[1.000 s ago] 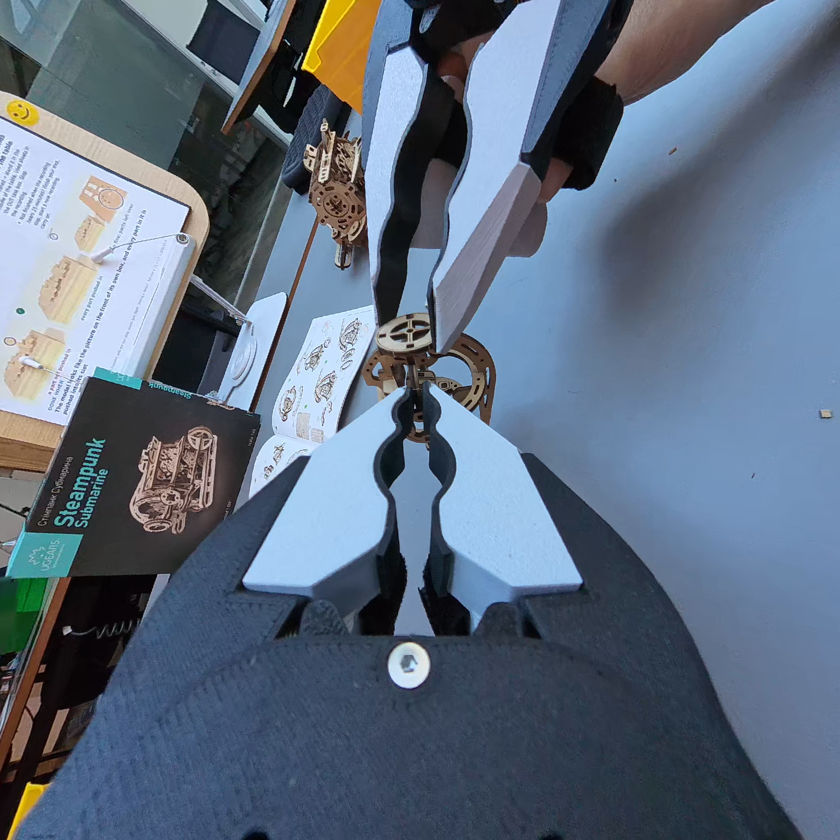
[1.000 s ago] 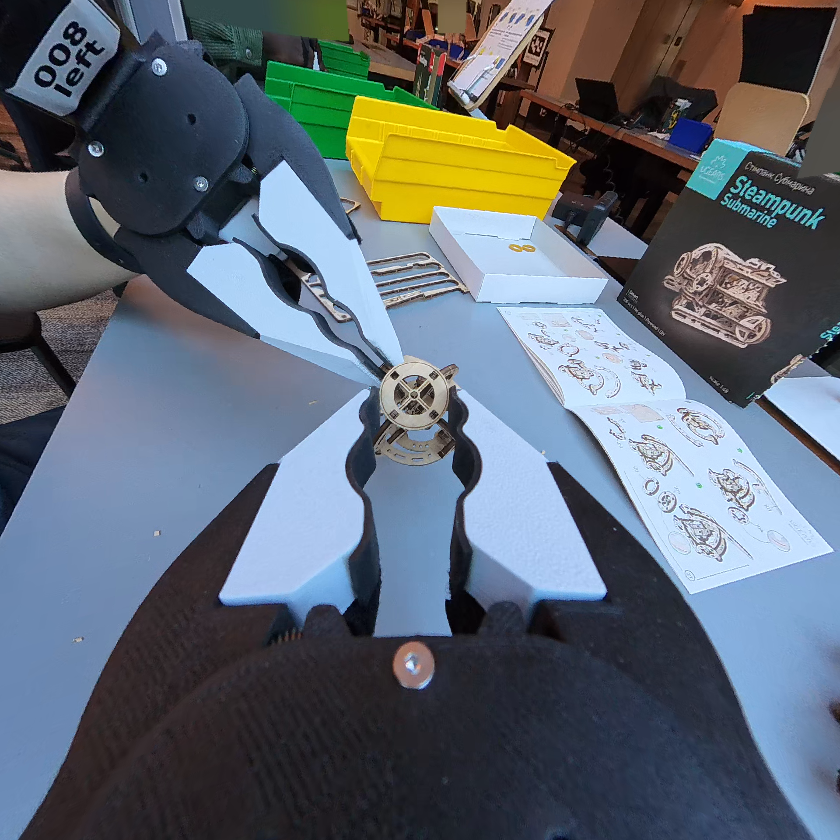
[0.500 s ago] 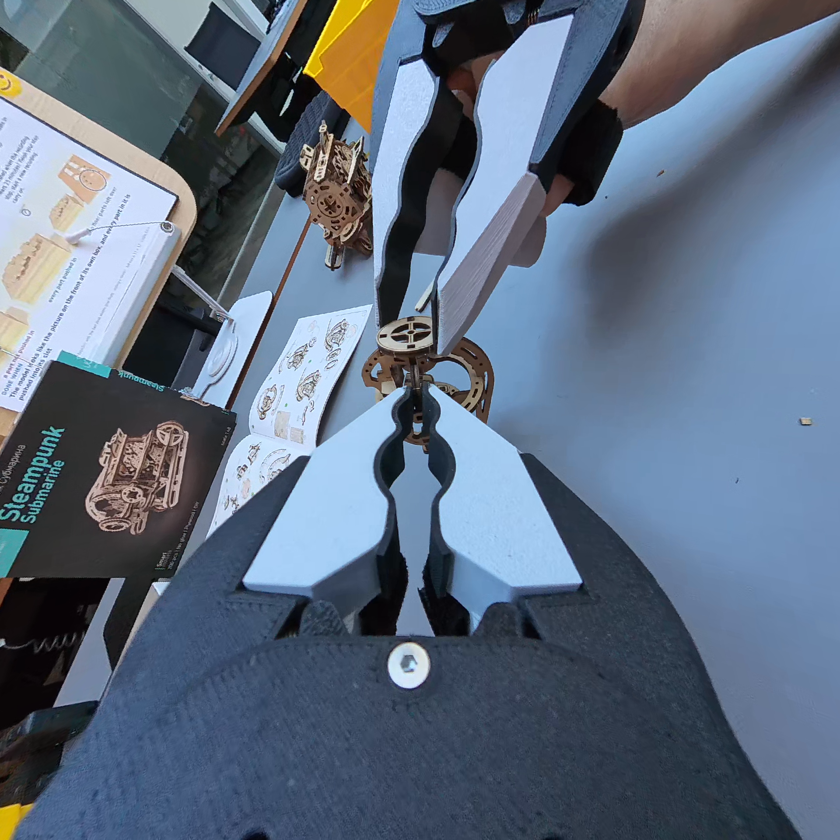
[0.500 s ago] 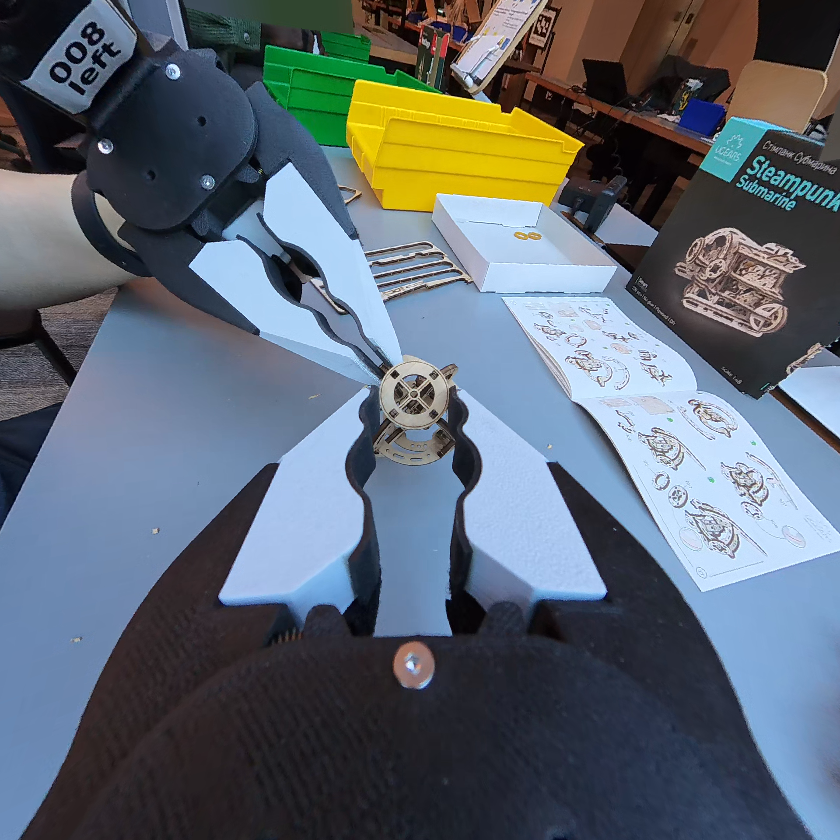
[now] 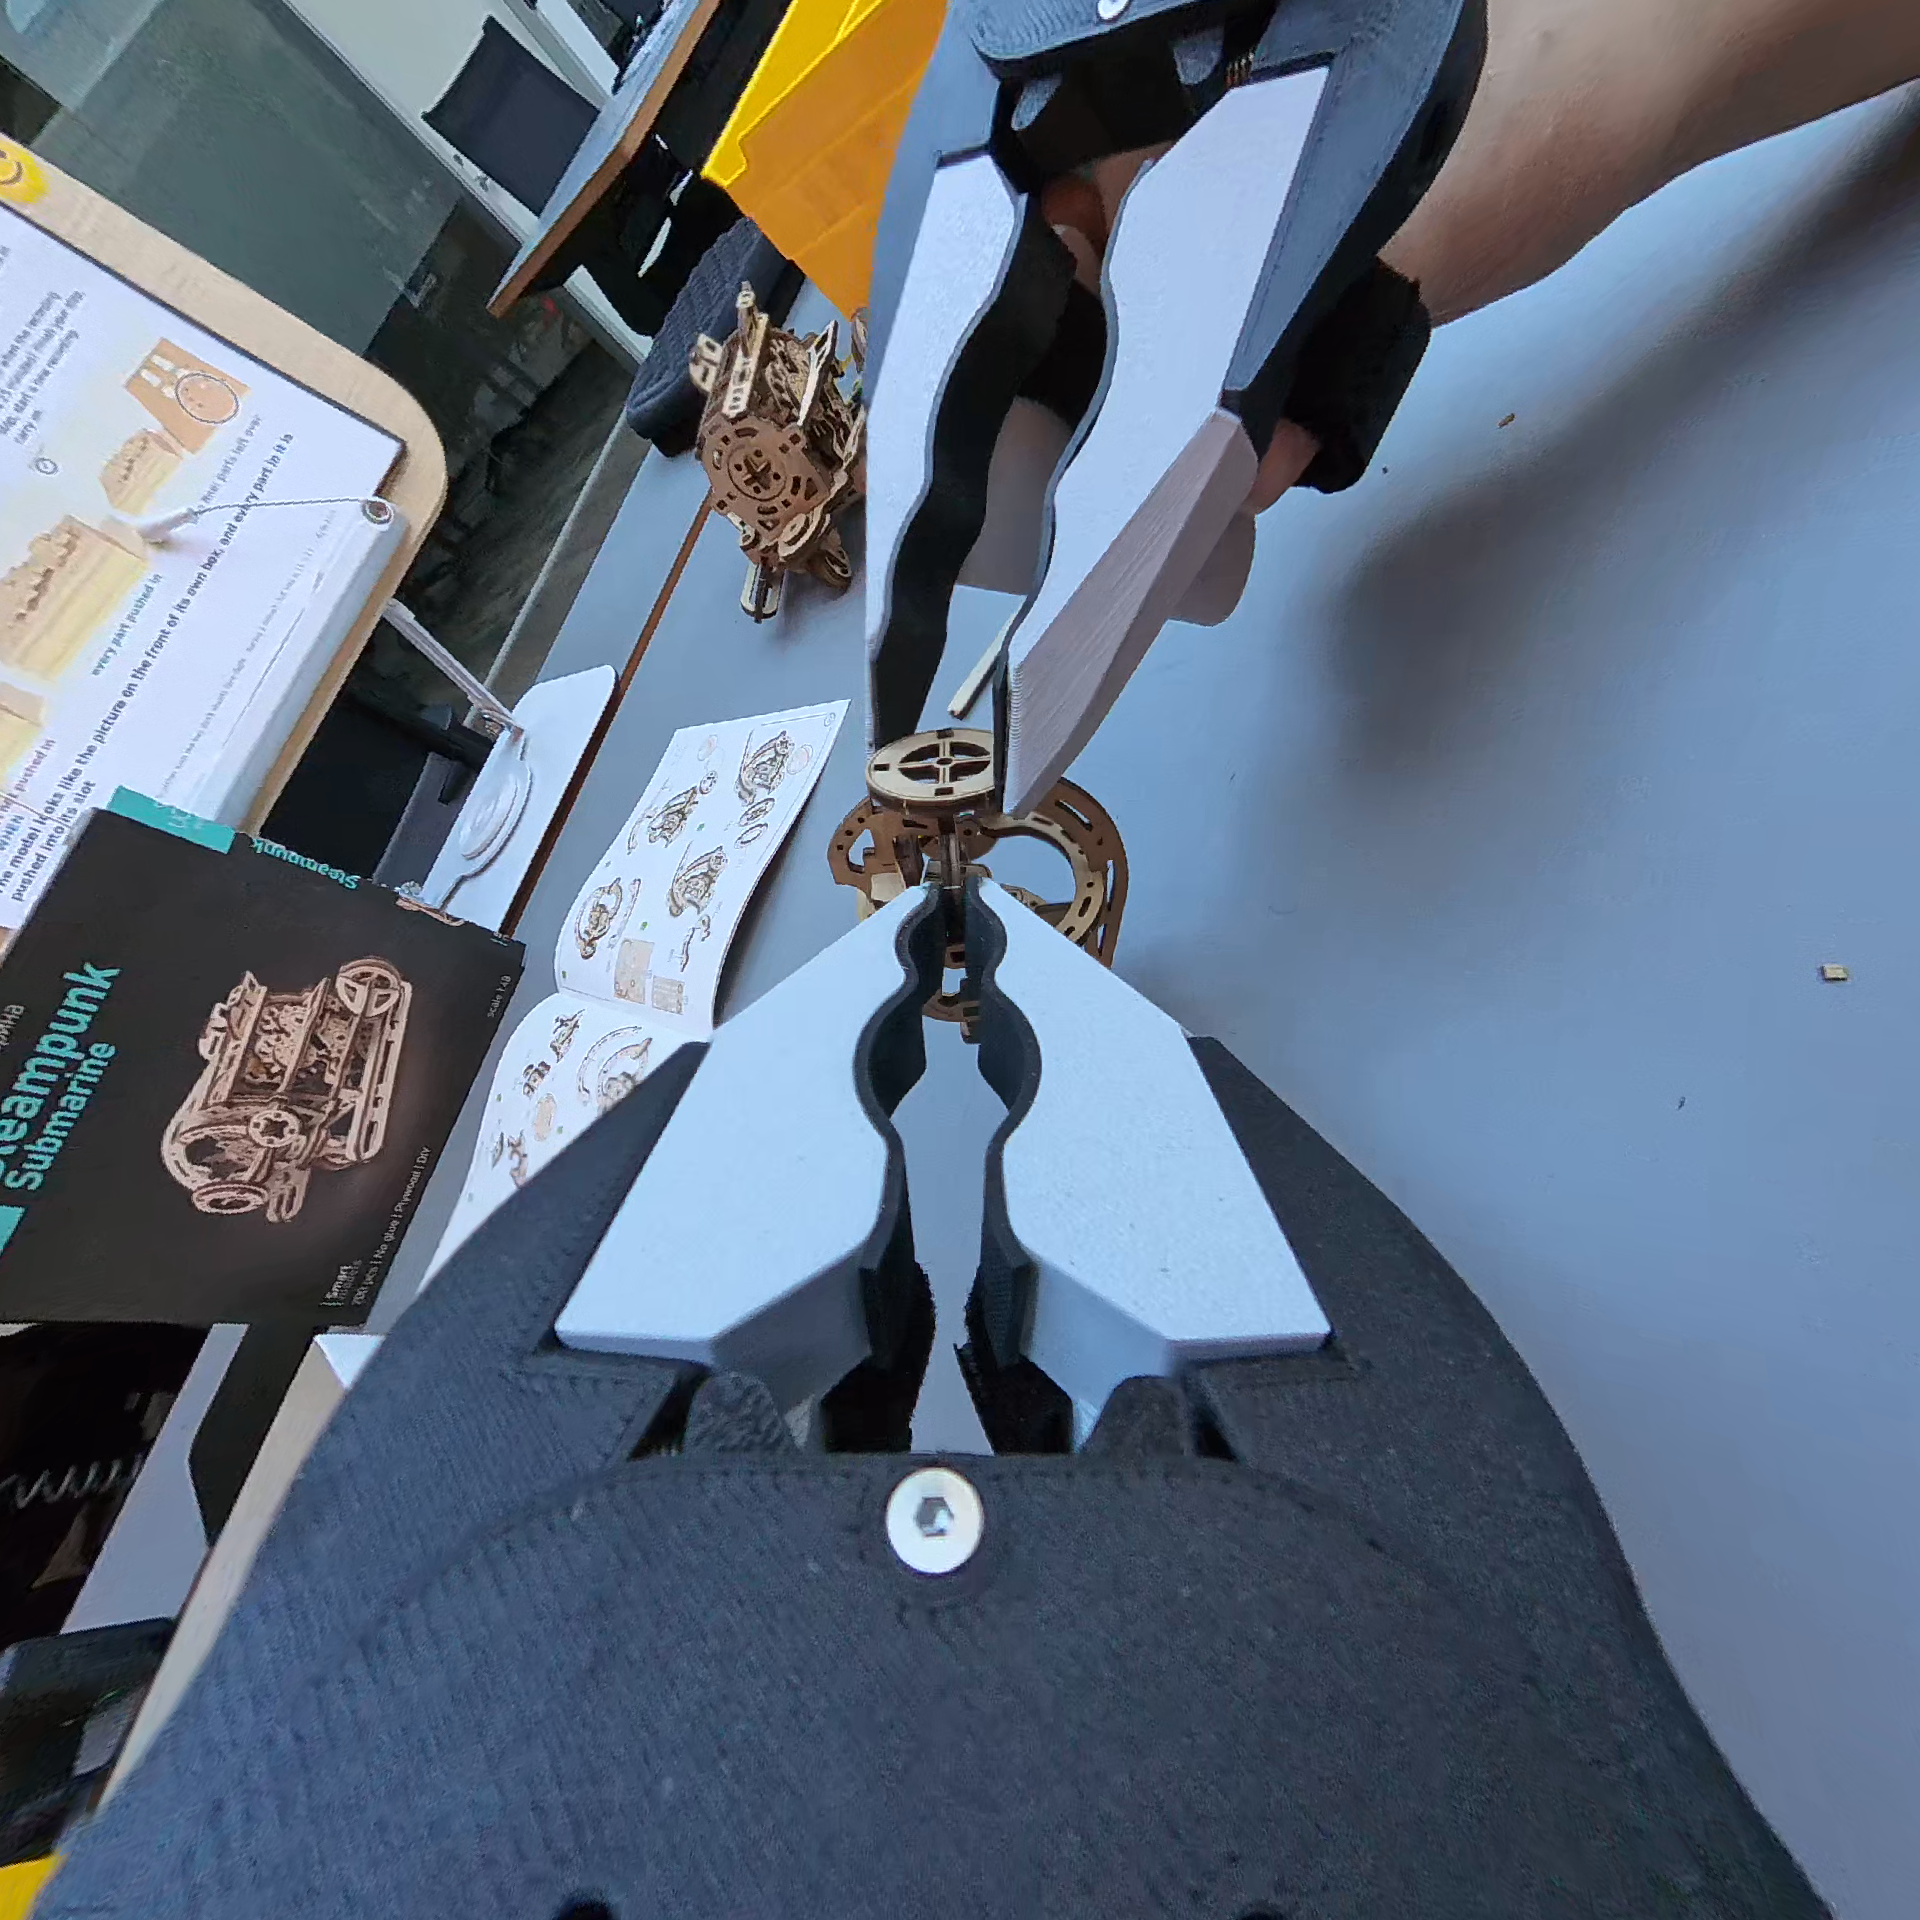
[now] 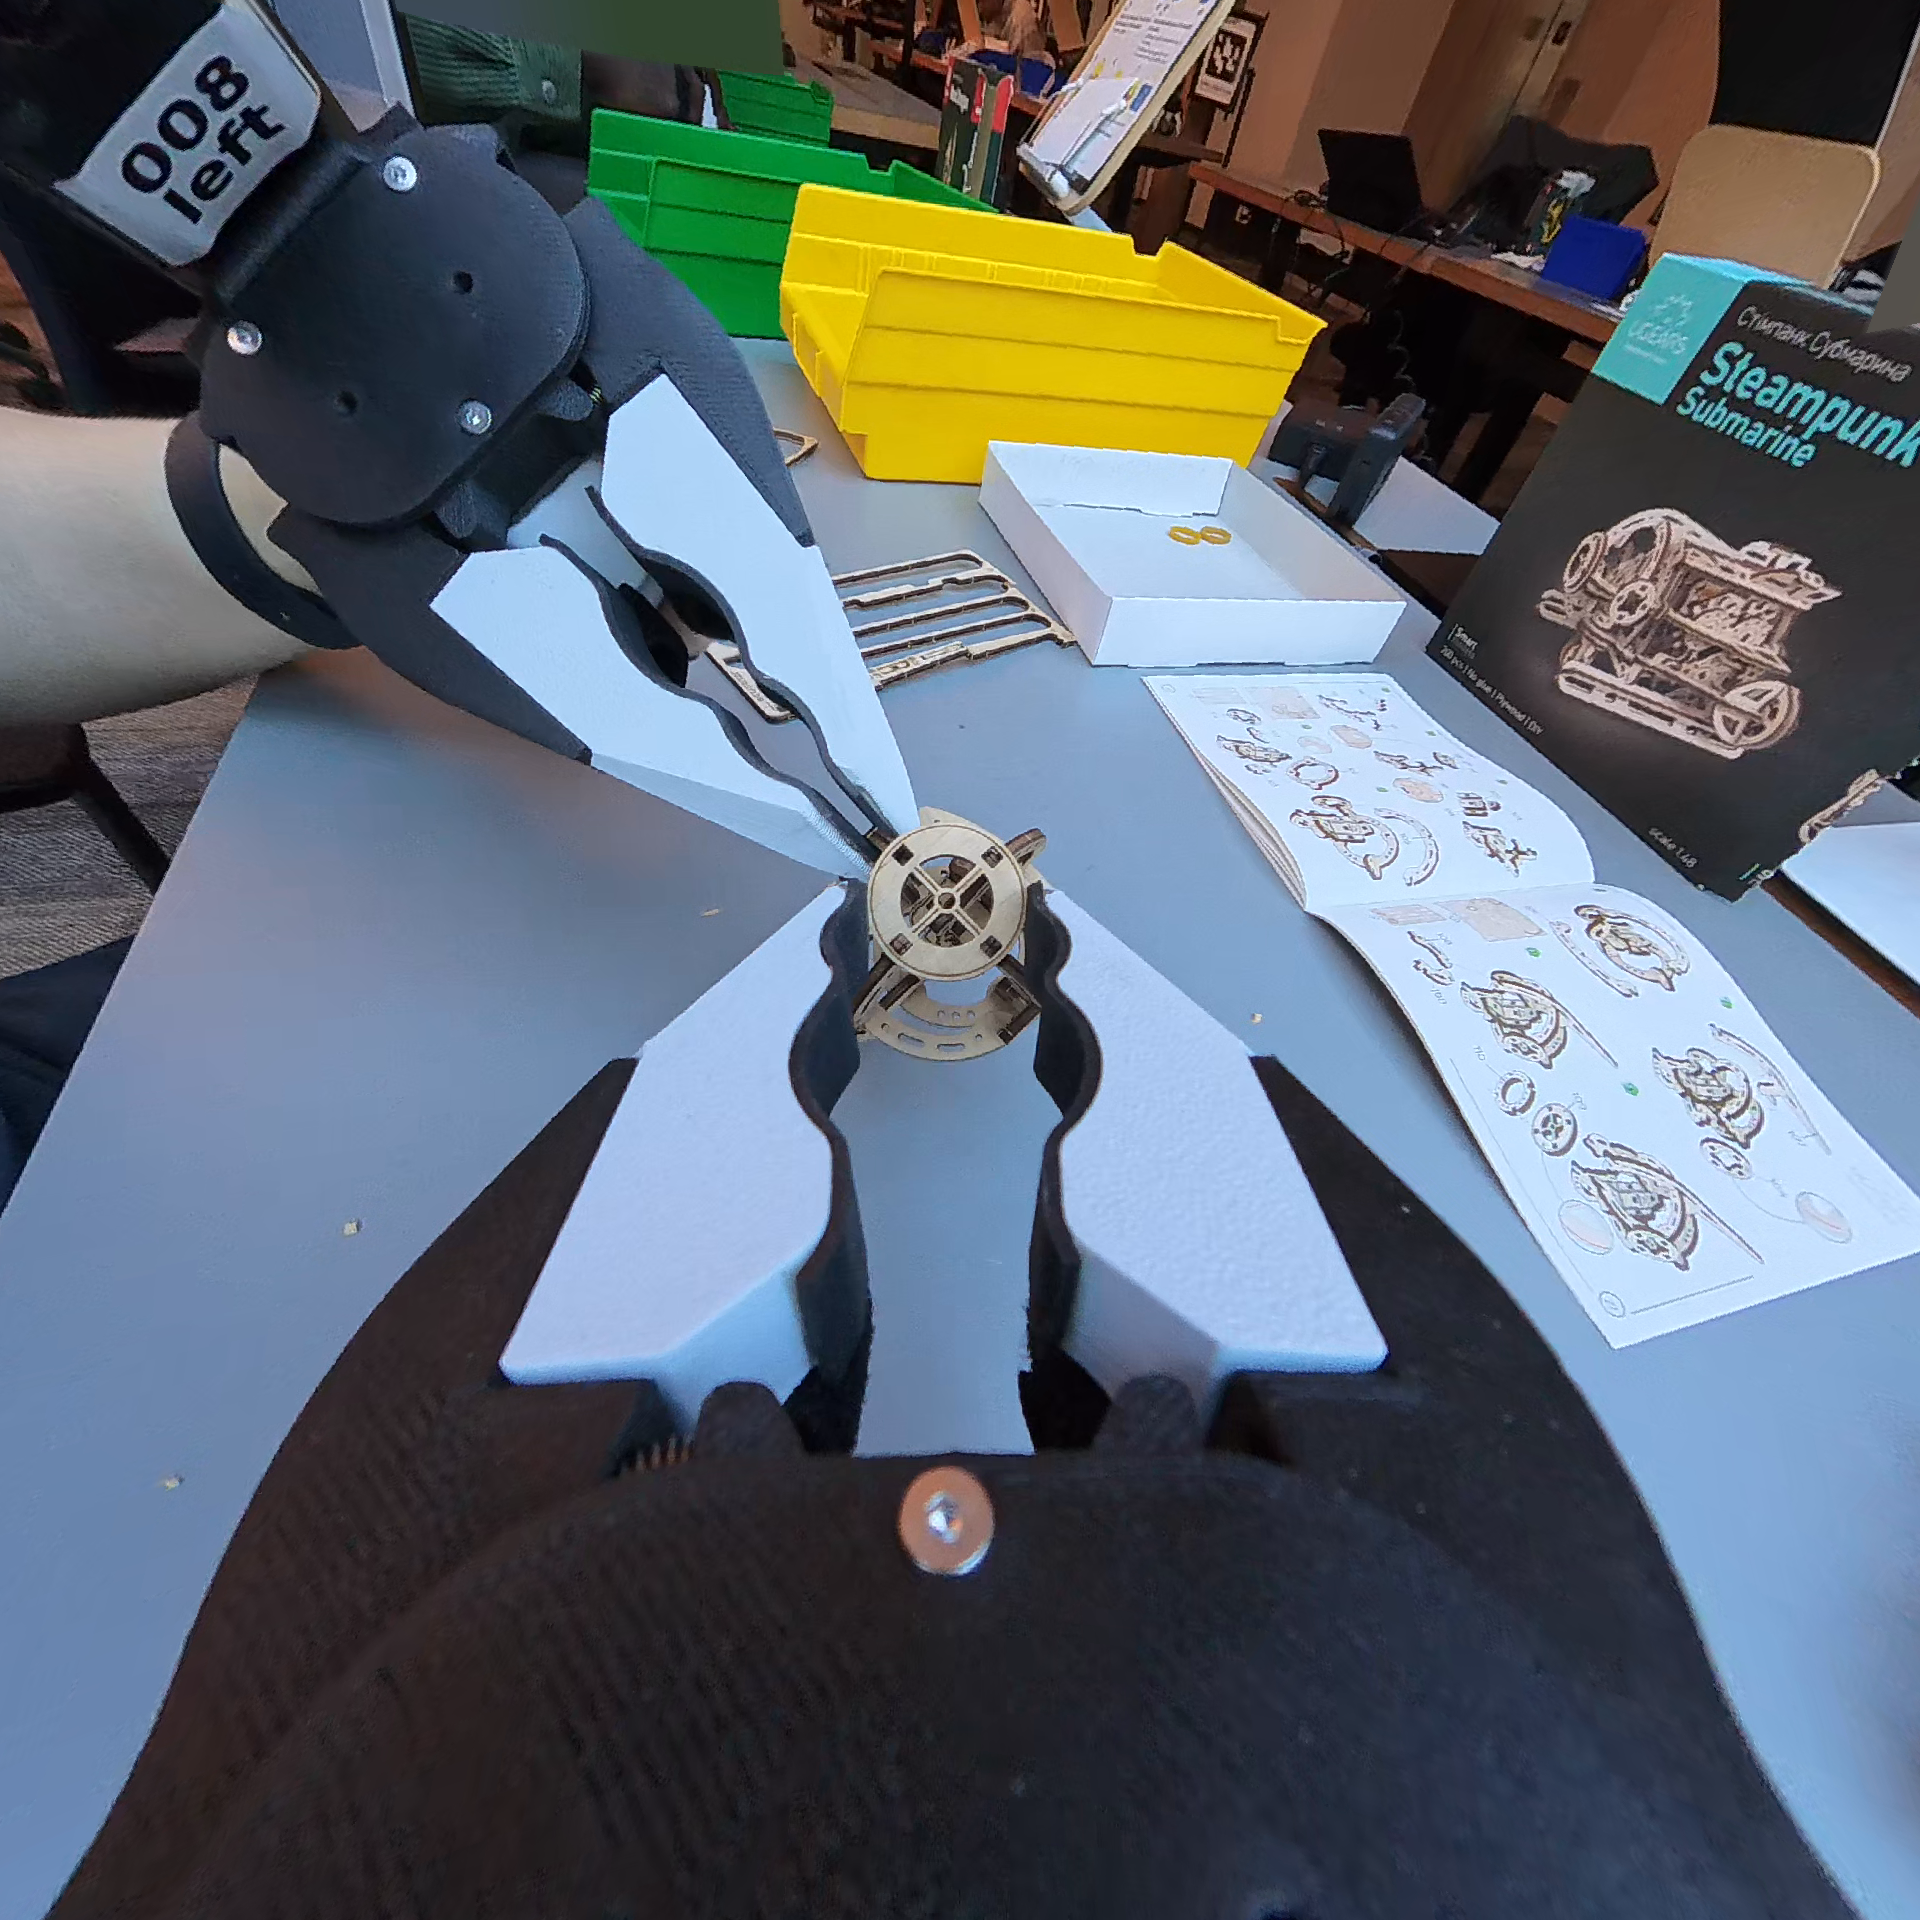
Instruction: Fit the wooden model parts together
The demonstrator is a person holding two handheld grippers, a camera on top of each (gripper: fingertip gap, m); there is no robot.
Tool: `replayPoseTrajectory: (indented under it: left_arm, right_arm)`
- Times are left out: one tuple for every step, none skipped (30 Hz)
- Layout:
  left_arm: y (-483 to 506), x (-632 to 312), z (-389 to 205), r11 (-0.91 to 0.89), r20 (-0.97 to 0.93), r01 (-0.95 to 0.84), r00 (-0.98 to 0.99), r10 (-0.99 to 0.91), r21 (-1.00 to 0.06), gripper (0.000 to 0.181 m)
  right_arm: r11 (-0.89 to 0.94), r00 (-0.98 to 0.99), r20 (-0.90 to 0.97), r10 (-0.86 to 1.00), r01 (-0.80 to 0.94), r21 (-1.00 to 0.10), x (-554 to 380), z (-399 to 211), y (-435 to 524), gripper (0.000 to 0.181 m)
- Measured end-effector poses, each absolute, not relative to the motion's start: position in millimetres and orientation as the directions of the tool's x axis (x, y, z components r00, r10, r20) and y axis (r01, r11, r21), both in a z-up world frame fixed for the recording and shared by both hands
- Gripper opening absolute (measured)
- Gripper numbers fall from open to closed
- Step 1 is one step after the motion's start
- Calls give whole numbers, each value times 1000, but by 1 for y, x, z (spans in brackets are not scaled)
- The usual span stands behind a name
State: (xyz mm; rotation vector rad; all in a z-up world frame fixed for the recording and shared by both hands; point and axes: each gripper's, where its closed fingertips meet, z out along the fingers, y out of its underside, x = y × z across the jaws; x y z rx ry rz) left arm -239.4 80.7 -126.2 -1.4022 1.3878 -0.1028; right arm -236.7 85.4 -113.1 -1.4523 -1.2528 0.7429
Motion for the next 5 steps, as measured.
replayPoseTrajectory:
  left_arm:
    - [81,-239,-126,291,-590,-644,312,-745,-708,0]
    - [81,-239,-127,292,-593,-647,311,-742,-704,0]
    - [82,-239,-127,296,-605,-659,306,-735,-692,0]
    - [82,-240,-127,301,-621,-675,297,-725,-674,0]
    - [82,-240,-127,302,-633,-691,287,-719,-657,0]
  right_arm:
    - [77,264,164,950,312,-947,-237,-113,85,28]
    - [75,268,164,949,315,-946,-237,-114,86,28]
    - [73,272,166,948,321,-944,-237,-114,86,28]
    - [76,272,170,947,323,-943,-236,-115,86,28]
    - [79,268,171,948,324,-943,-236,-116,86,28]
